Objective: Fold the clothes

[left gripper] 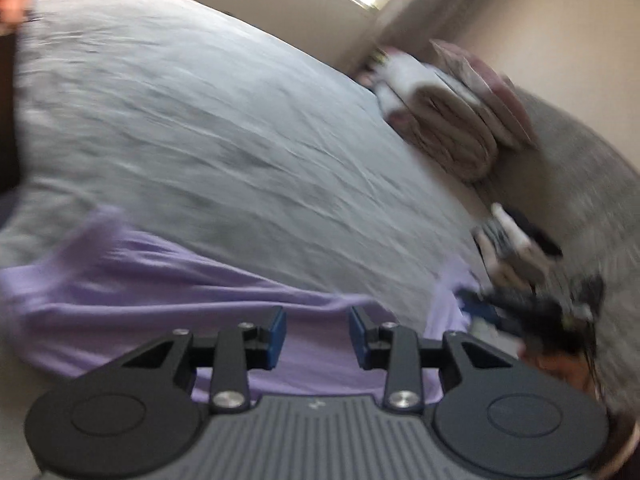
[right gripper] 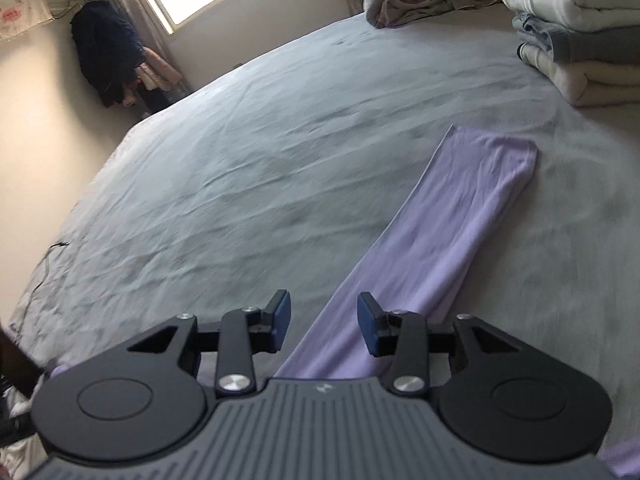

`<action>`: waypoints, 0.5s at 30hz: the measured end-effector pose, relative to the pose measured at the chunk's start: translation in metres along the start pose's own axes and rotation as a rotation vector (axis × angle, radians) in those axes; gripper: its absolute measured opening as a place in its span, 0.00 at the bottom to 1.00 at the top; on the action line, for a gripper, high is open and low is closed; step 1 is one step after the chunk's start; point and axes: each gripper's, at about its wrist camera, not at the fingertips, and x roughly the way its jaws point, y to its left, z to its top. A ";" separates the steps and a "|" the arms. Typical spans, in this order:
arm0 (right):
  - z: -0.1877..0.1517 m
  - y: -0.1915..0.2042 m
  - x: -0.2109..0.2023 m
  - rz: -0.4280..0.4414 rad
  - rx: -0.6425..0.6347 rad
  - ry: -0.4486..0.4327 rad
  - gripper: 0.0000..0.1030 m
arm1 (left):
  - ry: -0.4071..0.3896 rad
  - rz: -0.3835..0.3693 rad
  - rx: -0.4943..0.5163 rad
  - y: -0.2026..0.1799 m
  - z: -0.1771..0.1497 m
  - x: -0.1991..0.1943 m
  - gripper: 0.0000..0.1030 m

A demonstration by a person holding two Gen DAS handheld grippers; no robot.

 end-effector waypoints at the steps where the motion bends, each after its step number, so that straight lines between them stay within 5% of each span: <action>1: 0.004 -0.004 0.005 -0.011 0.000 0.001 0.40 | 0.016 -0.017 0.015 -0.005 0.000 0.008 0.34; 10: 0.042 -0.036 0.051 -0.099 0.002 -0.005 0.40 | 0.176 -0.107 0.026 -0.042 -0.007 0.074 0.34; 15: 0.059 -0.039 0.070 -0.182 -0.034 -0.006 0.29 | 0.239 -0.125 0.048 -0.060 -0.016 0.097 0.34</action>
